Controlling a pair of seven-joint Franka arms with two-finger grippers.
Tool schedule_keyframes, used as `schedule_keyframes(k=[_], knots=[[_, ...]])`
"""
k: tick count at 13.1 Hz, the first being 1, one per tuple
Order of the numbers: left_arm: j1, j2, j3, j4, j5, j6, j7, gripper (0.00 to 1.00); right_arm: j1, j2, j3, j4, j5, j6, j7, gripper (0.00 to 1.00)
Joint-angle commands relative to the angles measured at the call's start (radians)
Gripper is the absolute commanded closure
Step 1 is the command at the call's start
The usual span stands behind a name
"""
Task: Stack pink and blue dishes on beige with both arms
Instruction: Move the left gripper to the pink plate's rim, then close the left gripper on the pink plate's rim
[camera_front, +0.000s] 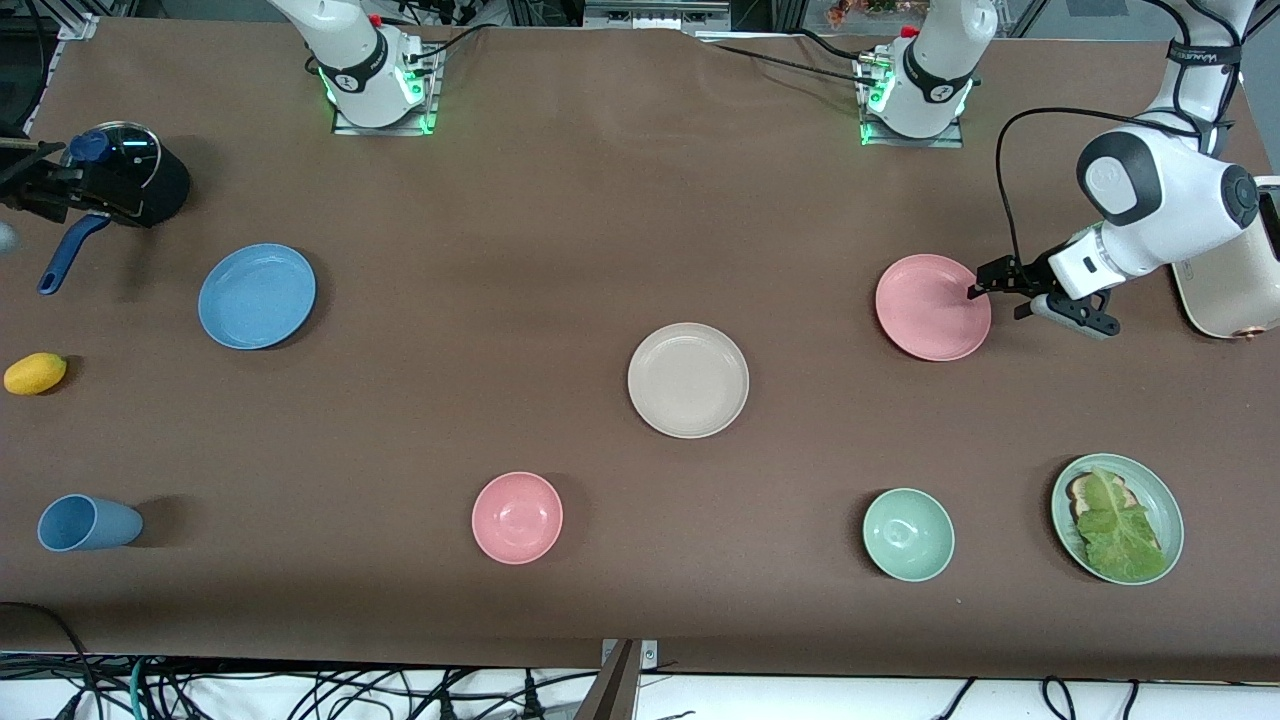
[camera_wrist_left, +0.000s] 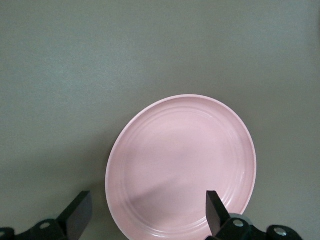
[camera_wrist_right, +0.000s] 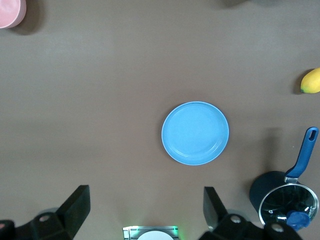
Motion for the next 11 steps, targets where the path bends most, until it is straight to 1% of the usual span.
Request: schedule_keyframes(k=[1, 3, 6, 8, 11], knots=[[0.020, 0.037, -0.001, 0.000, -0.060, 0.047, 0.132, 0.00, -0.007, -0.015, 0.003, -0.003, 0.013, -0.011, -0.001, 0.00], [0.029, 0.075, -0.001, 0.000, -0.106, 0.072, 0.204, 0.00, -0.007, -0.015, 0.003, -0.003, 0.013, -0.012, -0.001, 0.00], [0.043, 0.131, -0.001, 0.001, -0.238, 0.089, 0.334, 0.00, -0.007, -0.015, 0.003, -0.003, 0.013, -0.012, -0.001, 0.00], [0.043, 0.154, 0.001, 0.001, -0.307, 0.089, 0.359, 0.00, -0.007, -0.015, 0.003, -0.003, 0.013, -0.012, -0.001, 0.00], [0.046, 0.175, 0.001, 0.000, -0.343, 0.089, 0.358, 0.01, -0.007, -0.015, 0.003, -0.003, 0.013, -0.012, -0.001, 0.00]])
